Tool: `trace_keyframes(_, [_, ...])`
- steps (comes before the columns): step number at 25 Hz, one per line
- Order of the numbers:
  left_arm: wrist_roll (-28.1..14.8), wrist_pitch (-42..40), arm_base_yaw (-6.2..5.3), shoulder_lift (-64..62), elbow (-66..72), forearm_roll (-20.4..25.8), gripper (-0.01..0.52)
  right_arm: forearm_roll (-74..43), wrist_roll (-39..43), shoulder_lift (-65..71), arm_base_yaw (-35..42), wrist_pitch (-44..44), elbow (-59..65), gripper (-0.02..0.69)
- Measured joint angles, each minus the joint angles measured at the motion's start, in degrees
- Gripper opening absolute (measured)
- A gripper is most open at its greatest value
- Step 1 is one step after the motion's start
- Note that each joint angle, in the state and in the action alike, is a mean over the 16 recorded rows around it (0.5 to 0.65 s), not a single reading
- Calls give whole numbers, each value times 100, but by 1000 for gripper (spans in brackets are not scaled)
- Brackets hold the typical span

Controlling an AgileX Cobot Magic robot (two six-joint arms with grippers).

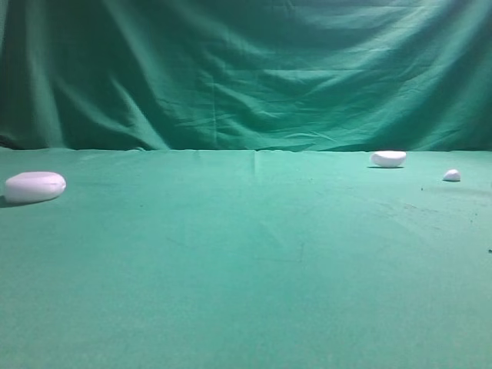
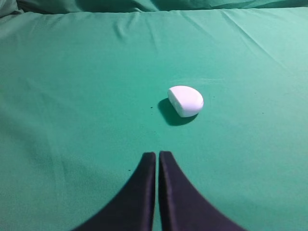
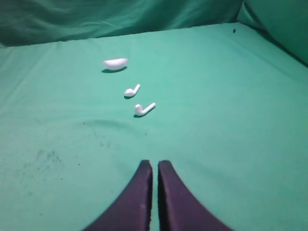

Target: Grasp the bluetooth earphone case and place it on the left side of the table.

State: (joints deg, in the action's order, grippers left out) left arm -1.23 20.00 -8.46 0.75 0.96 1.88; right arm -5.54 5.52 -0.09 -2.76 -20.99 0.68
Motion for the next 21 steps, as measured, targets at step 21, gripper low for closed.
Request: trace_keyframes(21, [0,0,0,0,0,0,0,50,6,-64,68,-13,92,0])
